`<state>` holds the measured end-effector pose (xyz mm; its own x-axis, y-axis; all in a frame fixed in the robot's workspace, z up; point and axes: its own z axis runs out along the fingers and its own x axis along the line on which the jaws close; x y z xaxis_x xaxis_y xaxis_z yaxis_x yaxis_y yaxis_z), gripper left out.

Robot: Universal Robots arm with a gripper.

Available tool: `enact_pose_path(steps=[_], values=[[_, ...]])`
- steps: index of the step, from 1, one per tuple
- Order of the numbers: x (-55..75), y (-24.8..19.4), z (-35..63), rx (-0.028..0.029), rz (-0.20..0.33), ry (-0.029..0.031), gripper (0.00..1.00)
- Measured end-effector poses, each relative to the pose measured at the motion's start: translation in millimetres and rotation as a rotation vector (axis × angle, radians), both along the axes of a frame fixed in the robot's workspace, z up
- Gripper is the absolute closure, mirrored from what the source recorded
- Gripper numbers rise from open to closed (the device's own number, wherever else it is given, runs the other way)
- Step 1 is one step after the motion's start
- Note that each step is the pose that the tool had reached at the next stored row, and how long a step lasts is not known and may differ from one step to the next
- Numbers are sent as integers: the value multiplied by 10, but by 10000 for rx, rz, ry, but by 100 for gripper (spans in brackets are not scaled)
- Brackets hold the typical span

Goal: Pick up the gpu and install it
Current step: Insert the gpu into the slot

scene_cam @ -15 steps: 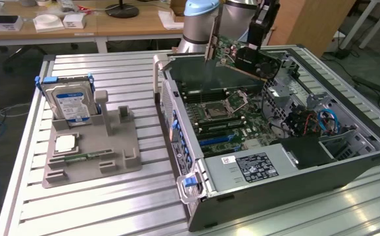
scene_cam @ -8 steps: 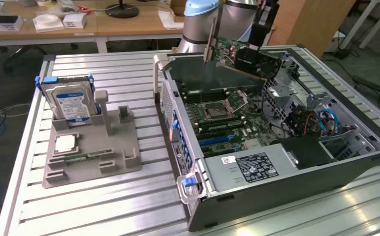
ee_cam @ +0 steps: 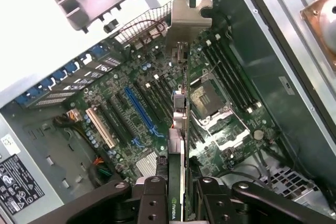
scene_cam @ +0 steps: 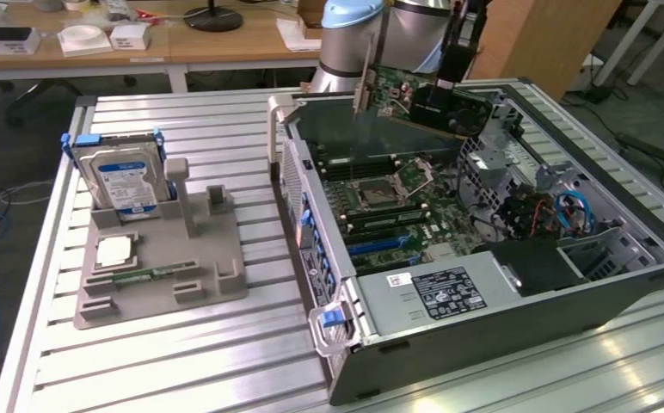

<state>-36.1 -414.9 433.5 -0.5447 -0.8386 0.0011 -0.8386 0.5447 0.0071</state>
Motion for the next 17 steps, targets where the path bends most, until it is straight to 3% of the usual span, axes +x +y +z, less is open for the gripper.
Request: enact_pose_path(steps=[17], values=[[-11, -12, -11, 0, 2099, -1, 74]])
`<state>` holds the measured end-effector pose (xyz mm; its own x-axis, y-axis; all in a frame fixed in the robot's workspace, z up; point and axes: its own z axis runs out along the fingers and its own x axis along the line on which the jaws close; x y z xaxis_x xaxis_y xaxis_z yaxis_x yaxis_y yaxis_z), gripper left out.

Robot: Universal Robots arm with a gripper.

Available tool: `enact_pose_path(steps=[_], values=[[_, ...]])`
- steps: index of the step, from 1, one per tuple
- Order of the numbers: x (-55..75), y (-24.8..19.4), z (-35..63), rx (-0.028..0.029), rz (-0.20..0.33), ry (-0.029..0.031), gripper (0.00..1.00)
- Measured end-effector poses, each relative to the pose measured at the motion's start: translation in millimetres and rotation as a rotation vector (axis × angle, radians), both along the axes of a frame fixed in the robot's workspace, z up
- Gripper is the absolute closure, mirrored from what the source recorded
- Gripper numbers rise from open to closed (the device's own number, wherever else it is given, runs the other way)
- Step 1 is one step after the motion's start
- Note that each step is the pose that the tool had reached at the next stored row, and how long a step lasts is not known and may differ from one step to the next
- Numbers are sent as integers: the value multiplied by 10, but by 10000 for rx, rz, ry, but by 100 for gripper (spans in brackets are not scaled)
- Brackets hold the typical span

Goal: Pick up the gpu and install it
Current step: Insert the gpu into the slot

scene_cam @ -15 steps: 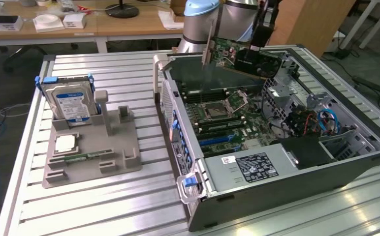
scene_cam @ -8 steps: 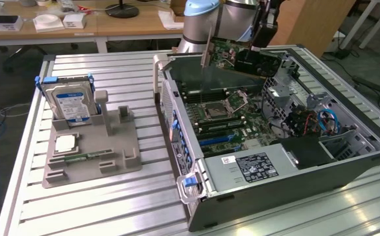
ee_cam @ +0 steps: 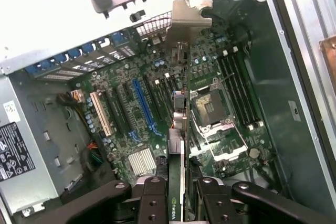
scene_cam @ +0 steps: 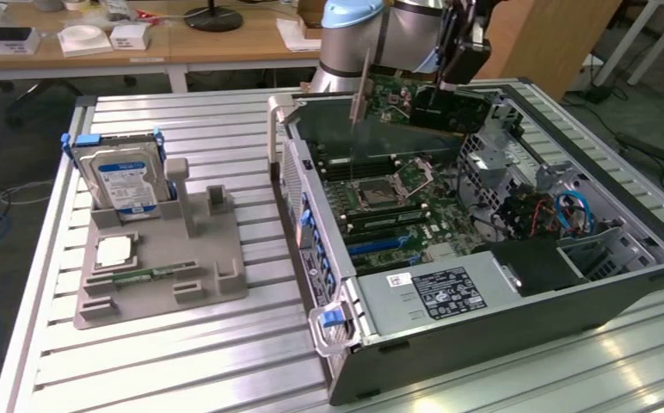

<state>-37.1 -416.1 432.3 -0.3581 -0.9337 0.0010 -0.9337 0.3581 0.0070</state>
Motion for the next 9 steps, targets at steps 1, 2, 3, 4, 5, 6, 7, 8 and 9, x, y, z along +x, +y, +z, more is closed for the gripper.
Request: enact_pose_path(steps=[1, 2, 3, 4, 5, 6, 7, 8, 9], values=[[-1, -1, -1, 0, 123, 1, 74], [-1, -2, -1, 0, 240, 1, 74], [-2, -3, -2, 0, 358, 1, 74], [-2, -3, -3, 1, 487, 0, 74], [-3, -4, -3, 1, 605, 1, 74], [-4, -5, -4, 2, 721, 1, 74], [-4, -6, -4, 1, 835, 0, 74], [-5, -8, -5, 0, 948, 1, 74], [-5, -9, -5, 0, 1062, 1, 74]])
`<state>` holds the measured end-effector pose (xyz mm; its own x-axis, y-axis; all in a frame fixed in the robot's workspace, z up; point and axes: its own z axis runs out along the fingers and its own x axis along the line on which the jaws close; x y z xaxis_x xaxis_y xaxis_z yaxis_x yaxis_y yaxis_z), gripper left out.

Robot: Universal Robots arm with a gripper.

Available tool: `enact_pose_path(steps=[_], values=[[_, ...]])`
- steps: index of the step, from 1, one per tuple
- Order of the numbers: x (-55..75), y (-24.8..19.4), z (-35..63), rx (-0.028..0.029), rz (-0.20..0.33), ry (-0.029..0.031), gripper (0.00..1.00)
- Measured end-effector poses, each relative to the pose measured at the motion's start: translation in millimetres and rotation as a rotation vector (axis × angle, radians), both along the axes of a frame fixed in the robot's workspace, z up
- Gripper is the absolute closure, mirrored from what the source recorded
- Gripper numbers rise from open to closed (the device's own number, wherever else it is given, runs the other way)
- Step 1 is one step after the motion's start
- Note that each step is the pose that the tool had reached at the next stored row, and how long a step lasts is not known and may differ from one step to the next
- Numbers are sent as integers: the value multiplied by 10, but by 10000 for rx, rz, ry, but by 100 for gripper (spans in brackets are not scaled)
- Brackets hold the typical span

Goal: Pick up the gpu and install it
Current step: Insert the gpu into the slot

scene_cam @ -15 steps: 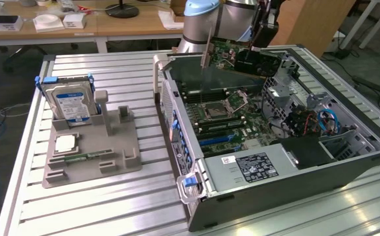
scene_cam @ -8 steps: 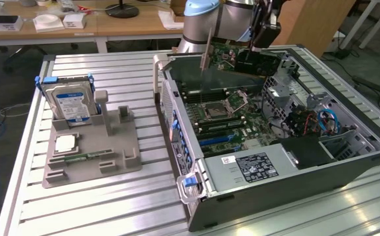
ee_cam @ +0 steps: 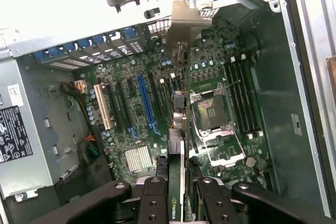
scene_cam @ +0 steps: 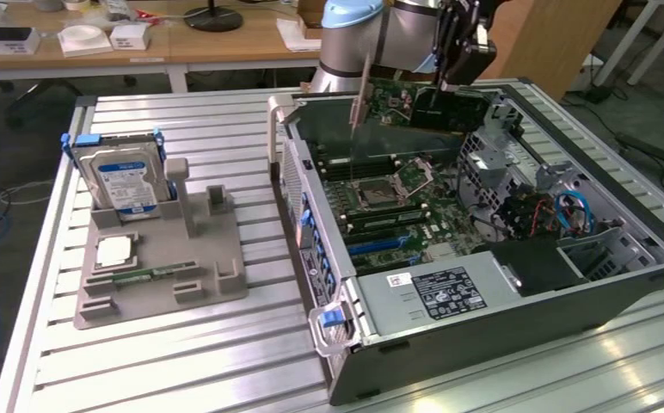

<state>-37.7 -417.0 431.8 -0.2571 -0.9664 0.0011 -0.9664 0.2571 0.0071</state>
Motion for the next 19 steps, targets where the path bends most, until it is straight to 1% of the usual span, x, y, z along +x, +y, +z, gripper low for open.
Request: enact_pose_path(steps=[4, 8, 10, 12, 16, 17, 19], values=[[-1, -2, -2, -2, 527, 1, 74], [-2, -2, -13, 0, 1181, -1, 74], [-2, -2, -22, 0, 1510, -13, 74], [-3, -3, -32, -3, 1788, -51, 74], [-2, -6, -52, -14, 2106, -180, 74], [-1, -8, -60, -14, 2144, -203, 74], [-2, -9, -78, -20, 2158, -226, 74]])
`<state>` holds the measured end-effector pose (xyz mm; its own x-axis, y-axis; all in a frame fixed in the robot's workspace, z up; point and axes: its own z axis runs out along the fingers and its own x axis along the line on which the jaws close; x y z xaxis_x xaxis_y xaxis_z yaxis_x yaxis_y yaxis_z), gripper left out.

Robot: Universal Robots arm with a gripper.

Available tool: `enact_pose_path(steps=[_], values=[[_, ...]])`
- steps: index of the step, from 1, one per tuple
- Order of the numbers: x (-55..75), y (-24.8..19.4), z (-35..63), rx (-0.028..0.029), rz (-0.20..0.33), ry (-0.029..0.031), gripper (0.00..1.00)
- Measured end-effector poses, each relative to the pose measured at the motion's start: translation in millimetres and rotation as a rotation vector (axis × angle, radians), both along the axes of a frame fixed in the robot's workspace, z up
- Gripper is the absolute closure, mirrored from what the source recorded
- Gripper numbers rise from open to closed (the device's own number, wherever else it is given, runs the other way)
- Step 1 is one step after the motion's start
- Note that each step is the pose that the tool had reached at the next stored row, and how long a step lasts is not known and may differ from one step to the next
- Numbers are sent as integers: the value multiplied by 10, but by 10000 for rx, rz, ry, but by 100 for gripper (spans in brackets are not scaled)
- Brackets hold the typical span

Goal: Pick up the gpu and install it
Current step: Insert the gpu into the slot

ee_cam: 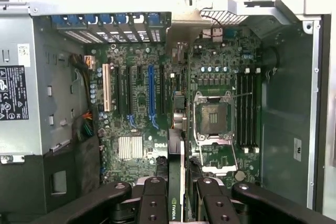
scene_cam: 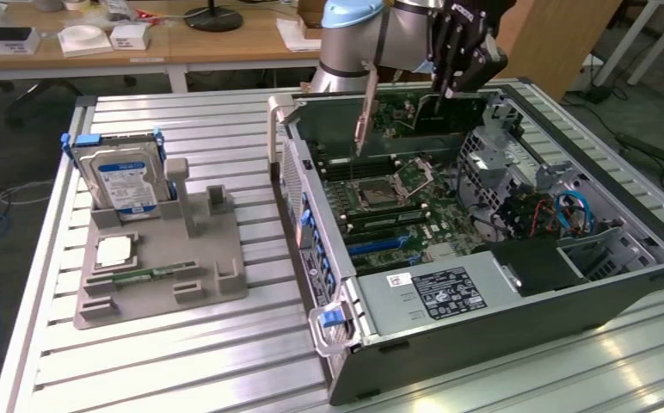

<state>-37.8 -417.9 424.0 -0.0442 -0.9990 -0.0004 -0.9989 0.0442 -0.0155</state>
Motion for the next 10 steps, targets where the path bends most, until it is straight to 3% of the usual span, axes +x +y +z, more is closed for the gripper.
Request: enact_pose_path(steps=[4, 10], values=[[-2, 0, -45, -10, -19, -79, 74], [-19, 0, -110, -46, -26, -112, 74]])
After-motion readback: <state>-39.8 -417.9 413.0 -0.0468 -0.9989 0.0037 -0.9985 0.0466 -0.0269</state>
